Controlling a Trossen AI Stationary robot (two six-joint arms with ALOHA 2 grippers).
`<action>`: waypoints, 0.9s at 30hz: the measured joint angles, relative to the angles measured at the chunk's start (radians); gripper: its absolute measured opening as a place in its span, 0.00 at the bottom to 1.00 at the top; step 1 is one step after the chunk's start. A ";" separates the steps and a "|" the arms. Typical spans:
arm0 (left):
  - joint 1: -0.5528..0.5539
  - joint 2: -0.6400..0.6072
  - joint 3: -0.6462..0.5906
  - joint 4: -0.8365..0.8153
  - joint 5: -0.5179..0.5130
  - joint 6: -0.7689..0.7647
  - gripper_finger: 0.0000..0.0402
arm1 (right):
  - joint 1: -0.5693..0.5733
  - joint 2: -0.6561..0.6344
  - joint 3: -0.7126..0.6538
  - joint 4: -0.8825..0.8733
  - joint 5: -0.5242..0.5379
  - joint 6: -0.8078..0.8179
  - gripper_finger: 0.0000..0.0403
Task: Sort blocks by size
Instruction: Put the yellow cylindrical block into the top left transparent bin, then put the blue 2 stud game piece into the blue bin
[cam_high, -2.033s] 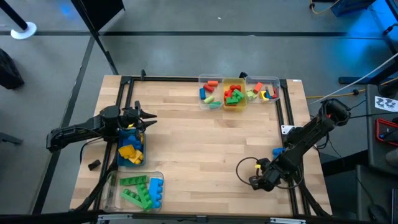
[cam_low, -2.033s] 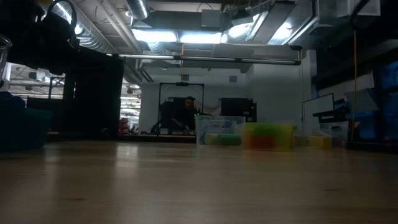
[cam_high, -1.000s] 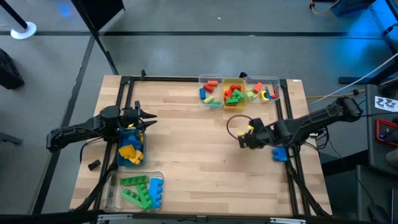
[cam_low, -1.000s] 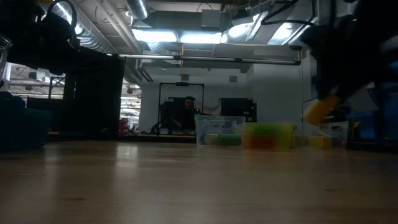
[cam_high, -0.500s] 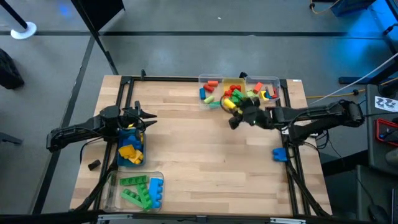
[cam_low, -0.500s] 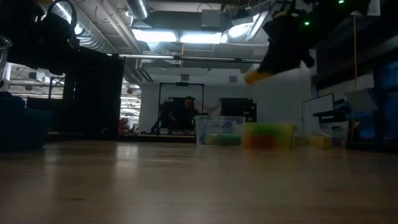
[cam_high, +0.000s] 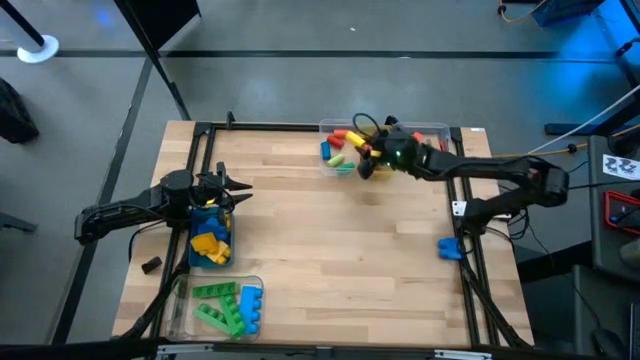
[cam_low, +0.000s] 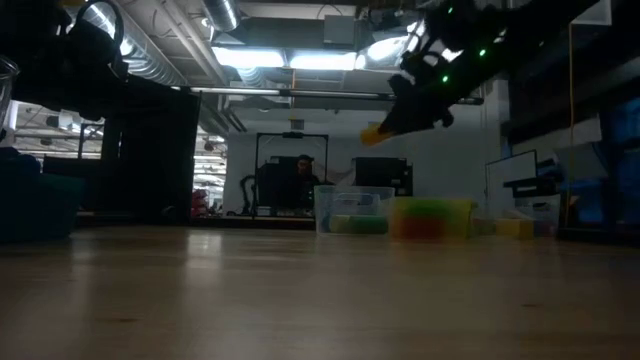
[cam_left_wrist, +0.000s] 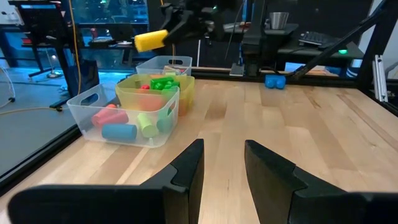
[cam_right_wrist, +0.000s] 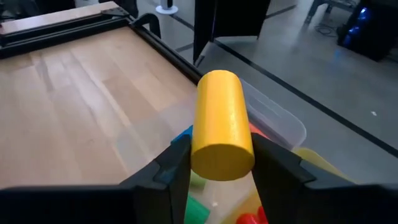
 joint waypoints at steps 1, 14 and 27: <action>0.000 0.000 0.000 0.000 0.000 0.000 0.25 | -0.014 0.016 0.000 0.022 -0.022 -0.010 0.38; 0.000 0.000 0.000 0.000 0.000 0.000 0.25 | -0.054 0.105 0.000 0.115 -0.078 -0.013 0.63; 0.000 0.000 0.000 0.000 0.000 0.000 0.25 | -0.054 0.105 0.000 -0.378 -0.508 -0.020 0.67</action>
